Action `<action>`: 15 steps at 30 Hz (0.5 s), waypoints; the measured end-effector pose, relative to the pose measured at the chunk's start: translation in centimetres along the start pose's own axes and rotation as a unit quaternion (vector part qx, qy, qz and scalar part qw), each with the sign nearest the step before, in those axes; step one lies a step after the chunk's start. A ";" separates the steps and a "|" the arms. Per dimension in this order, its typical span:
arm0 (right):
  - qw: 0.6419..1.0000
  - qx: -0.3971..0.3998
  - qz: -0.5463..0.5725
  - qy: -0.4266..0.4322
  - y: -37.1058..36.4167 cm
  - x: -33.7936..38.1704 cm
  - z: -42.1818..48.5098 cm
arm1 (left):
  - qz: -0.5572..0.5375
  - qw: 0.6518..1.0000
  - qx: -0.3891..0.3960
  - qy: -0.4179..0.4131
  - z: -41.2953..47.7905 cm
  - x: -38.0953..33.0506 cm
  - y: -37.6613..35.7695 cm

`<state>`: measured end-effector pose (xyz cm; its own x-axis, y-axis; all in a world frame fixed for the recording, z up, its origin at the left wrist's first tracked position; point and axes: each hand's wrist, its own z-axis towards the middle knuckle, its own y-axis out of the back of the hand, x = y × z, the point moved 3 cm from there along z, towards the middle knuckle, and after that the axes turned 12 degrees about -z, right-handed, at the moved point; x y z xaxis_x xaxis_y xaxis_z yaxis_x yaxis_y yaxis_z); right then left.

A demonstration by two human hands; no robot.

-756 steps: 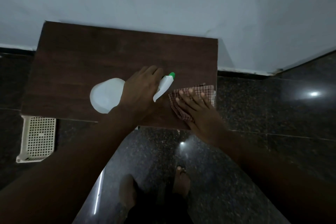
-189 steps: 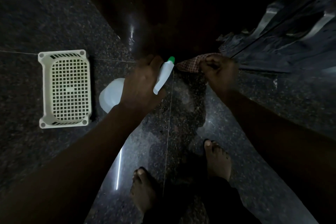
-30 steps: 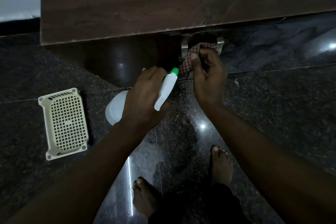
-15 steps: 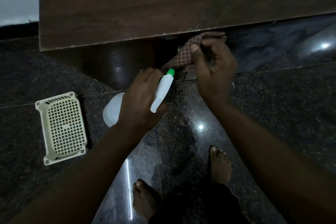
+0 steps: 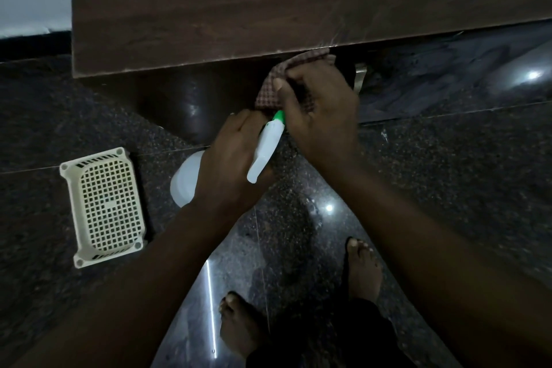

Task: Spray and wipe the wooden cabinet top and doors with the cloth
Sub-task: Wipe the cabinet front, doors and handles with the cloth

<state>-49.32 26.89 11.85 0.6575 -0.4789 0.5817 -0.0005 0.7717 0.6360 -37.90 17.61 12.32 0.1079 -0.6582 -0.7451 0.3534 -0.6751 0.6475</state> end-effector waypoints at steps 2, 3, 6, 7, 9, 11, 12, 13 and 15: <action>0.999 0.025 -0.015 0.039 -0.6 0.4 -0.1 | -0.002 1.000 0.000 0.001 -0.2 0.3 0.2; 0.998 0.033 -0.020 0.050 -0.7 0.4 -0.1 | -0.006 1.000 0.004 0.002 -0.3 0.4 0.3; 0.998 0.035 -0.017 0.045 -0.2 -0.3 0.1 | -0.015 1.000 0.014 0.005 -0.5 0.6 0.5; 0.999 0.026 -0.010 0.029 0.1 -0.6 0.2 | -0.017 1.000 0.013 0.006 -0.6 0.6 0.6; 1.000 -0.004 0.001 -0.014 0.7 -1.3 0.1 | -0.015 1.000 0.011 0.007 -0.7 0.5 0.9; 0.998 -0.033 0.008 -0.058 1.3 -1.9 0.0 | -0.015 1.000 0.010 0.010 -0.9 0.5 1.1; 0.996 -0.045 0.008 -0.071 1.4 -2.1 0.0 | -0.017 1.000 0.008 0.012 -1.0 0.5 1.2; 0.996 -0.052 0.005 -0.073 1.4 -2.0 -0.1 | -0.020 1.000 0.005 0.013 -1.0 0.5 1.3; 0.998 -0.044 -0.006 -0.045 0.8 -1.2 -0.1 | -0.021 1.000 -0.001 0.012 -1.1 0.6 1.5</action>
<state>-49.97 28.16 11.63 0.5861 -0.5207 0.6207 0.0758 0.7980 0.5979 -36.32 16.50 12.67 0.1158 -0.6215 -0.7748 0.3602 -0.7007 0.6159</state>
